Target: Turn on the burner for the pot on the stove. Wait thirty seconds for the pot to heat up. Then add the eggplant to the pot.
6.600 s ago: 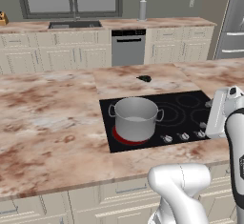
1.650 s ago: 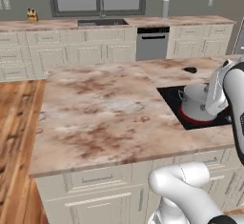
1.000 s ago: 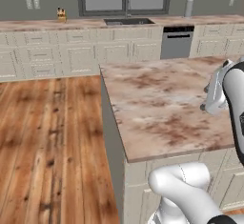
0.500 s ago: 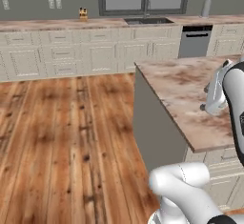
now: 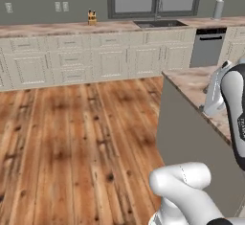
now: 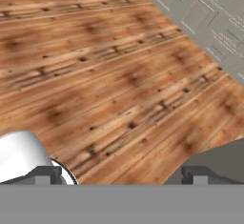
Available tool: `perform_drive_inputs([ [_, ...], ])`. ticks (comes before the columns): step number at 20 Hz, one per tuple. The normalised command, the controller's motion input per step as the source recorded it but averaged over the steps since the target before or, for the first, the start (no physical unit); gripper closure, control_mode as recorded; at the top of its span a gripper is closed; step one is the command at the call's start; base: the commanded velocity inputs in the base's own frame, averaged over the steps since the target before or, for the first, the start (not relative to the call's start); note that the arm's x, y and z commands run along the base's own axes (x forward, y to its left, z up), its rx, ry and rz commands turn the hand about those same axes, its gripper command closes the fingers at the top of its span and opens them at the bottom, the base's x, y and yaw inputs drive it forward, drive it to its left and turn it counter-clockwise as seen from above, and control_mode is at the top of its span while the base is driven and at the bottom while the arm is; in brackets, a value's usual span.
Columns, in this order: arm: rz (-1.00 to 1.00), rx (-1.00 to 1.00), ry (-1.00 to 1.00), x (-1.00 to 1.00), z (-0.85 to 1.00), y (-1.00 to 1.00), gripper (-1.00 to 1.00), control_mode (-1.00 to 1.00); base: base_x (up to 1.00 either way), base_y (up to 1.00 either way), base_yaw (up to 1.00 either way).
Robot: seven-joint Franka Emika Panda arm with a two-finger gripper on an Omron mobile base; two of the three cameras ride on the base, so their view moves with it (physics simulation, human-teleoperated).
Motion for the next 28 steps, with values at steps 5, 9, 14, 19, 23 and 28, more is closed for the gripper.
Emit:
perform_drive_inputs([
  [5, 0.00, 0.00, 0.00, 0.00, 0.00, 0.00, -1.00, 1.00, 1.00, 0.34, -0.18],
  [9, 0.00, 0.00, 0.00, 0.00, 0.00, 0.00, -1.00, 1.00, 1.00, 0.60, -0.19],
  [14, 0.00, 0.00, 0.00, 0.00, 0.00, 0.00, -1.00, 1.00, 1.00, 0.76, -0.21],
  [19, 0.00, 0.00, 0.00, 0.00, 0.00, 0.00, -1.00, 1.00, 1.00, 0.91, -0.33],
  [23, 0.00, 0.00, 0.00, 0.00, 0.00, 0.00, -1.00, 1.00, 1.00, 0.79, -0.43],
  [28, 0.00, 0.00, 0.00, 0.00, 0.00, 0.00, -1.00, 1.00, 1.00, 0.67, -0.52],
])
